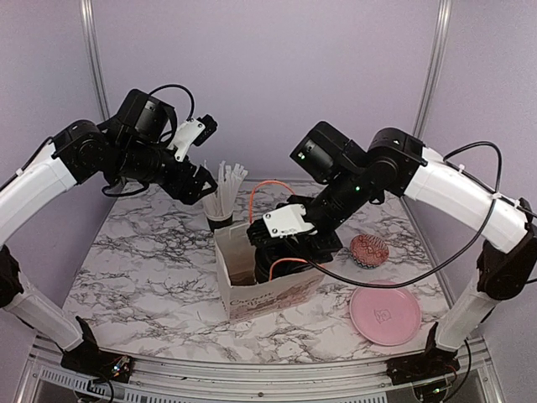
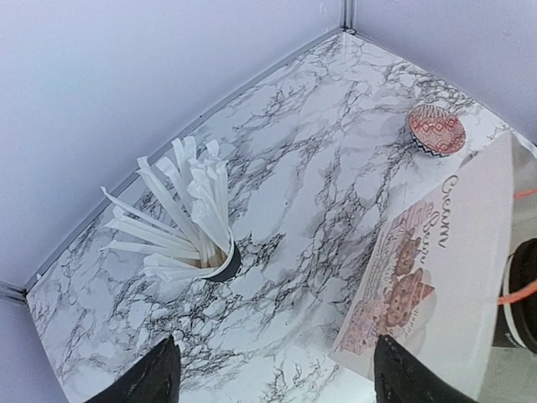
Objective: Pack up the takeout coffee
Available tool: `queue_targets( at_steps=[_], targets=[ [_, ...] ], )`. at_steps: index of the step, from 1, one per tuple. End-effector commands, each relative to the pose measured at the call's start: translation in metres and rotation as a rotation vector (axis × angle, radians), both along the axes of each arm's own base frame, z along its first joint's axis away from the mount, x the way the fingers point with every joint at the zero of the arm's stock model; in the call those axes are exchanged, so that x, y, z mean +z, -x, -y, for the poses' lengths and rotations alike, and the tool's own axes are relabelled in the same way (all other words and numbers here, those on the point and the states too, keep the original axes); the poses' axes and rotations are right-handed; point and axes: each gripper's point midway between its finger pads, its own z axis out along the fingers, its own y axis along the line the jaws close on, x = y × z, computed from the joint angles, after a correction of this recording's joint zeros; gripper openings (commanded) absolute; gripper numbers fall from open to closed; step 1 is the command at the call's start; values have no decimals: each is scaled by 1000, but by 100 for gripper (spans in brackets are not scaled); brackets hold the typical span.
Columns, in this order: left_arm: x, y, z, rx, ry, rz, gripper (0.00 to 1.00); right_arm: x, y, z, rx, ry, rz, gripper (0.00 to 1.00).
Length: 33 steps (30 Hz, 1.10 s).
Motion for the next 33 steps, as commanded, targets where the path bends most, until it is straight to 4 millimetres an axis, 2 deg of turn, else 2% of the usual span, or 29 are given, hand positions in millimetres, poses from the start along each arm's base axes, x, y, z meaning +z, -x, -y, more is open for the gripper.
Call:
queue_targets(
  at_steps=[1, 7, 12, 14, 18, 22, 25, 33],
  targets=[
    [-11, -19, 10, 28, 38, -1, 79, 10, 18, 23, -18, -8, 16, 50],
    [-50, -35, 34, 2, 33, -71, 79, -4, 38, 39, 8, 11, 126, 50],
    [-78, -45, 52, -28, 18, -122, 79, -12, 46, 45, 31, 17, 181, 48],
    [-96, -46, 57, -40, 0, -156, 79, -15, 45, 46, 26, 15, 187, 45],
    [-123, -43, 72, -82, 9, -223, 79, -25, 43, 52, 10, 19, 206, 45],
    [-139, -42, 81, -115, 7, -265, 78, -31, 35, 57, -15, 30, 264, 45],
    [-147, -38, 89, -151, 20, -299, 78, -35, 42, 58, 3, 28, 283, 45],
    [-174, -18, 102, -221, 23, -404, 75, -61, 63, 68, 84, 75, 316, 45]
  ],
)
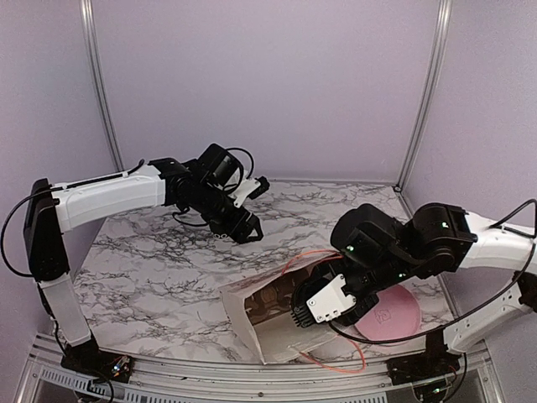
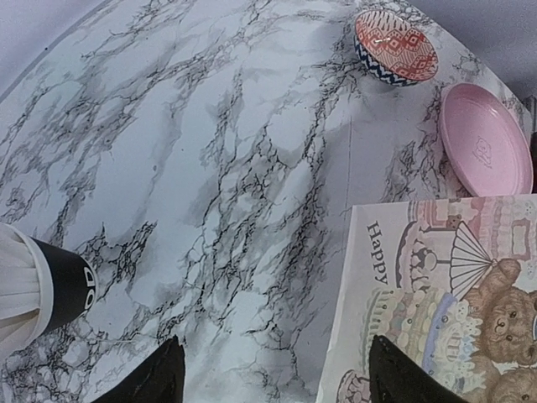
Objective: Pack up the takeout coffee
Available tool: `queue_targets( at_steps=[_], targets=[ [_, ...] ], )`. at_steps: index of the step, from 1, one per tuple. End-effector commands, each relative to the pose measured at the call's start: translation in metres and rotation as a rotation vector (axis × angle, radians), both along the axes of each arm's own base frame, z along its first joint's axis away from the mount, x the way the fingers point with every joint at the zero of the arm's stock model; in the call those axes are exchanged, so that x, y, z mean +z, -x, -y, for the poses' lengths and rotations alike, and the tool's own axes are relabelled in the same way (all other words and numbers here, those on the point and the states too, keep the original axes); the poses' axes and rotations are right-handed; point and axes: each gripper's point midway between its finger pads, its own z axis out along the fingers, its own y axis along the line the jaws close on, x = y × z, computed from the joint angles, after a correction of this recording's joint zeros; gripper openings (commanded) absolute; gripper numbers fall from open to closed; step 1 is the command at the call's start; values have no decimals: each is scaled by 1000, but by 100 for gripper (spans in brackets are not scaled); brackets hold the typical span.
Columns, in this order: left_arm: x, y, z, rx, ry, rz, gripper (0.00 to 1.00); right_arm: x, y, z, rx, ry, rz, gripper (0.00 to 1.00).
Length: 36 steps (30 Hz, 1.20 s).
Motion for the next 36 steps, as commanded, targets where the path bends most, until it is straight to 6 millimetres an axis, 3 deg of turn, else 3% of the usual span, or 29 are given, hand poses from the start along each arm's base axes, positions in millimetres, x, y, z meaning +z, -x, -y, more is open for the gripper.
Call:
queue_targets(
  at_steps=[1, 8, 13, 36],
  targets=[
    [-16, 16, 11, -59, 19, -64, 75, 4, 3, -2, 16, -31, 49, 45],
    [-47, 28, 15, -92, -18, -132, 74, 11, -21, -13, -71, -103, 161, 42],
    [-62, 34, 23, -117, -28, -173, 73, 5, -29, -13, -90, -116, 209, 41],
    [-65, 58, 40, -225, 26, -252, 71, -21, -40, -16, -87, -181, 285, 39]
  ],
)
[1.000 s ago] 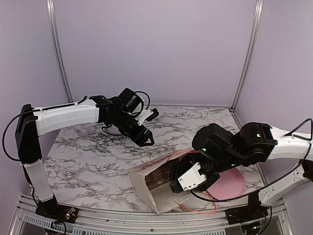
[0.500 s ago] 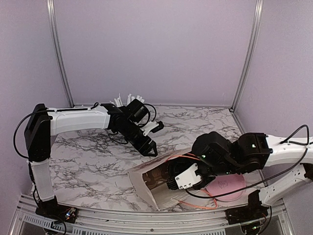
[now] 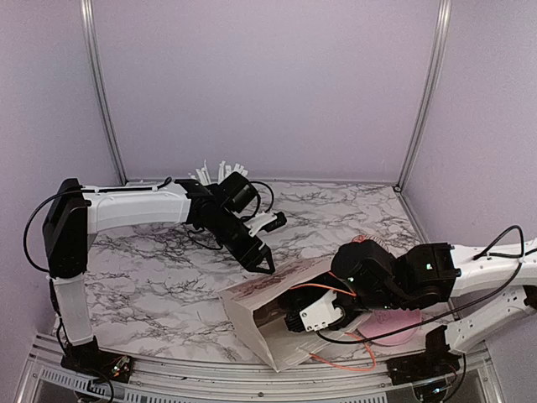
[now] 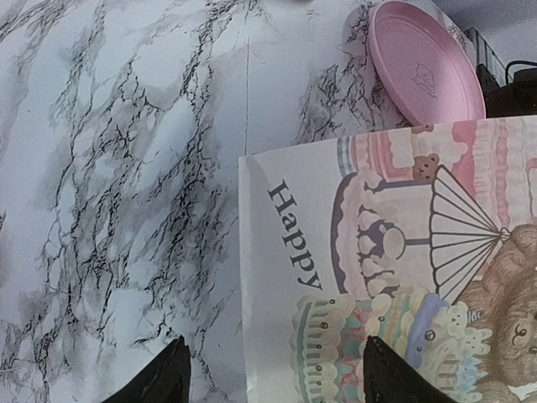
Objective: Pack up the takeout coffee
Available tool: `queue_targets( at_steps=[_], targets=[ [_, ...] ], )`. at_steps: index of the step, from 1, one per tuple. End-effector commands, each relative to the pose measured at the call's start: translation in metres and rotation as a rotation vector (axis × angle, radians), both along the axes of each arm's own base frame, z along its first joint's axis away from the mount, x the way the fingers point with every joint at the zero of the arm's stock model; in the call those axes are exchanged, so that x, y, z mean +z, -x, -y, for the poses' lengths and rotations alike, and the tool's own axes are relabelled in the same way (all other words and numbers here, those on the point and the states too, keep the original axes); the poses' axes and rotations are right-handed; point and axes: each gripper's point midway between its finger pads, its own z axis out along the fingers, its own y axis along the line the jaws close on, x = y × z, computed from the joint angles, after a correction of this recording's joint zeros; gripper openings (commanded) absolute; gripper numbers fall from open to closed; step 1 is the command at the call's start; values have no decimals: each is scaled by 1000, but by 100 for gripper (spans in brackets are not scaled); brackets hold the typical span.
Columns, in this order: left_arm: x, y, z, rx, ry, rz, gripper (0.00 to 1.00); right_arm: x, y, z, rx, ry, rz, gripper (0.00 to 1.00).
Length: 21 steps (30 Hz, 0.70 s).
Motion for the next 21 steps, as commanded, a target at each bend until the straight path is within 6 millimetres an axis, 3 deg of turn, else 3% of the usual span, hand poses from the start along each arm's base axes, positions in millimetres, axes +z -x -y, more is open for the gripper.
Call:
queue_targets(
  at_steps=[1, 7, 21],
  targets=[
    [-4, 4, 6, -35, 15, -16, 70, 19, -12, -9, -23, -88, 43, 39],
    [-7, 5, 8, -43, 19, -29, 70, 21, -19, -12, -33, -99, 27, 38],
    [-9, 0, 7, -35, 10, -17, 70, 9, -15, -19, 13, -66, -60, 38]
  ],
)
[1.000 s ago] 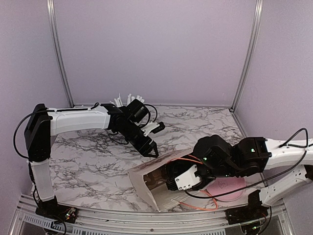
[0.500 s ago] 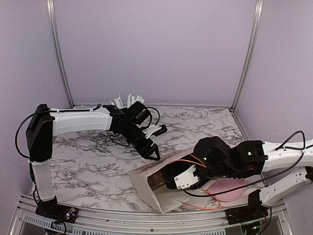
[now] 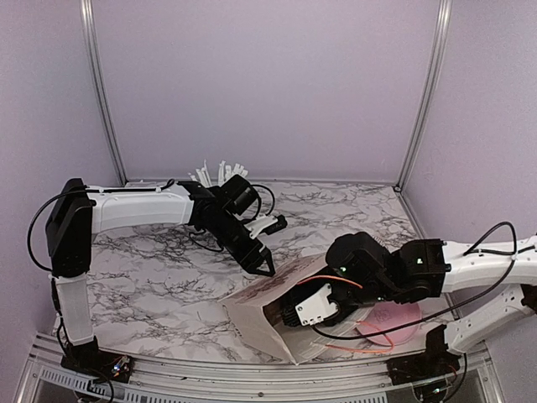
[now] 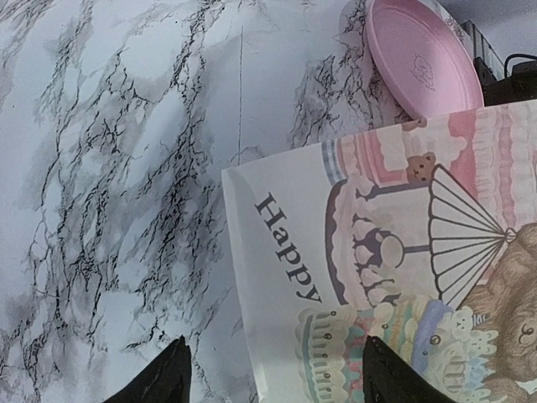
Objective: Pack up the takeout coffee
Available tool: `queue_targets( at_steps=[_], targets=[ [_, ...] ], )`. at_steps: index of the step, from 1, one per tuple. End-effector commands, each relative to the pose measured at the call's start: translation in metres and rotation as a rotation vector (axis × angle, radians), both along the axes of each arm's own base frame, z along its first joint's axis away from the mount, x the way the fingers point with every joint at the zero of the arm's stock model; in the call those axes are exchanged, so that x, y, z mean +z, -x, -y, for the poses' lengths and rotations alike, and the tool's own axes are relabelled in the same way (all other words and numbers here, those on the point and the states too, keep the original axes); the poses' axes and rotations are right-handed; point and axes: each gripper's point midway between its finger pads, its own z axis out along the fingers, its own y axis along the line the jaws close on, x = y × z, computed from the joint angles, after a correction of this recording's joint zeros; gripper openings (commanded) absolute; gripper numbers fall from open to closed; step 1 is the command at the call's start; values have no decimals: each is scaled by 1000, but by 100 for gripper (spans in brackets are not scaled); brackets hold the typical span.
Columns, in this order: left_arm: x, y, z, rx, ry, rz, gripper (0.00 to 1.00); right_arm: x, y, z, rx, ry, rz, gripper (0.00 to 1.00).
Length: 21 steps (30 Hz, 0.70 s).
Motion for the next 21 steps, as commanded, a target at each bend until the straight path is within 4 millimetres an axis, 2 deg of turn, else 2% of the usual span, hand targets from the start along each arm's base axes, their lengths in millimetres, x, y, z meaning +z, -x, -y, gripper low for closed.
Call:
queue_targets(
  at_steps=[1, 6, 9, 14, 21],
  targets=[
    [0, -4, 4, -12, 10, 7, 70, 16, -6, -12, -4, -51, -19, 38],
    [0, -9, 0, 7, 2, 15, 70, 18, -15, -18, -28, -55, -55, 38],
    [5, -22, -11, 46, -4, 40, 70, 16, -13, -20, -15, -33, -96, 38],
    [30, -53, -43, 142, 2, 109, 72, 11, -7, -25, 10, 17, -182, 38],
    [63, -73, -74, 218, 15, 195, 74, 3, -12, -33, -20, 80, -335, 37]
  ],
)
